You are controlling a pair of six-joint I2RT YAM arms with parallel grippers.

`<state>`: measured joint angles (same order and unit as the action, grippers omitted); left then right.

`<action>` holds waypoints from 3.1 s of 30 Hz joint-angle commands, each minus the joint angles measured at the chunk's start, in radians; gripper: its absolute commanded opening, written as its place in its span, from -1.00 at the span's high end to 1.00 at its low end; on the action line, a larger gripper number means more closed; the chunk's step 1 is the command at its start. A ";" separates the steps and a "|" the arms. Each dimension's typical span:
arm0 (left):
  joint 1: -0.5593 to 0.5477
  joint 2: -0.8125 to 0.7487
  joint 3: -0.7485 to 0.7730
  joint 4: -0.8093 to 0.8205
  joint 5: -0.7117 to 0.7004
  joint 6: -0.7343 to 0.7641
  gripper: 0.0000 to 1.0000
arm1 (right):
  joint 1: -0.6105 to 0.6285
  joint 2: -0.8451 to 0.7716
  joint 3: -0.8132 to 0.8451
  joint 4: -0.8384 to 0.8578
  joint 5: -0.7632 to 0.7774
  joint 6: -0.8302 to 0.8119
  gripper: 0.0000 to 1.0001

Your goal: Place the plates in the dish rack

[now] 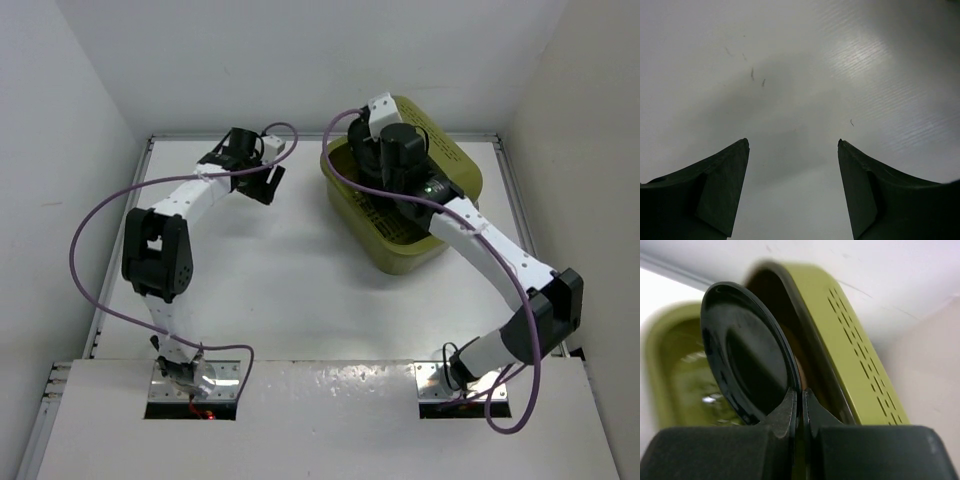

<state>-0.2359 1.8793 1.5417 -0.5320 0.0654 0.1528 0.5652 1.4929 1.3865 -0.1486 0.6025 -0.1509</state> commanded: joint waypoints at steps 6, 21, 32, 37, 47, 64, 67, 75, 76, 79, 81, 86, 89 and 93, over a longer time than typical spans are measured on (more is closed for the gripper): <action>0.007 0.066 0.080 0.033 -0.038 -0.078 -0.51 | 0.006 0.059 -0.107 0.207 0.218 -0.185 1.00; 0.007 0.136 0.107 0.015 -0.061 -0.078 -0.51 | 0.016 0.188 -0.222 0.432 0.237 -0.220 1.00; 0.026 0.158 0.121 0.006 -0.061 -0.068 -0.51 | 0.039 0.279 -0.213 0.451 0.287 -0.231 1.00; 0.026 0.158 0.110 0.006 -0.052 -0.078 -0.51 | 0.044 0.297 -0.225 0.402 0.278 -0.139 1.00; 0.044 0.158 0.110 0.006 -0.052 -0.068 -0.51 | 0.047 0.349 -0.216 0.327 0.289 -0.056 1.00; 0.044 0.158 0.101 0.006 -0.042 -0.068 -0.51 | 0.044 0.372 -0.187 0.253 0.321 -0.021 0.40; 0.044 0.158 0.101 -0.003 -0.032 -0.068 -0.51 | 0.041 0.372 -0.185 0.257 0.324 -0.026 0.33; 0.044 0.158 0.092 -0.003 -0.013 -0.068 -0.51 | 0.042 0.340 -0.164 0.281 0.326 -0.067 0.15; 0.044 0.158 0.092 -0.003 -0.013 -0.068 -0.51 | 0.045 0.330 -0.164 0.288 0.329 -0.078 0.12; 0.044 0.158 0.092 -0.003 -0.004 -0.068 -0.51 | 0.054 0.308 -0.159 0.299 0.332 -0.098 0.09; 0.044 0.158 0.092 -0.003 -0.004 -0.068 -0.51 | 0.059 0.291 -0.159 0.297 0.327 -0.102 0.00; 0.044 0.158 0.092 -0.003 -0.004 -0.059 -0.51 | 0.079 0.274 -0.164 0.288 0.329 -0.098 -0.10; 0.044 0.158 0.083 -0.003 -0.004 -0.059 -0.51 | 0.087 0.264 -0.162 0.282 0.339 -0.095 -0.16; 0.044 0.149 0.083 -0.003 -0.004 -0.059 -0.51 | 0.102 0.236 -0.159 0.276 0.345 -0.098 -0.35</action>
<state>-0.2012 2.0422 1.6295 -0.5388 0.0456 0.0887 0.6464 1.7870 1.1843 0.1036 0.9325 -0.2485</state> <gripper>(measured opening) 0.757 0.650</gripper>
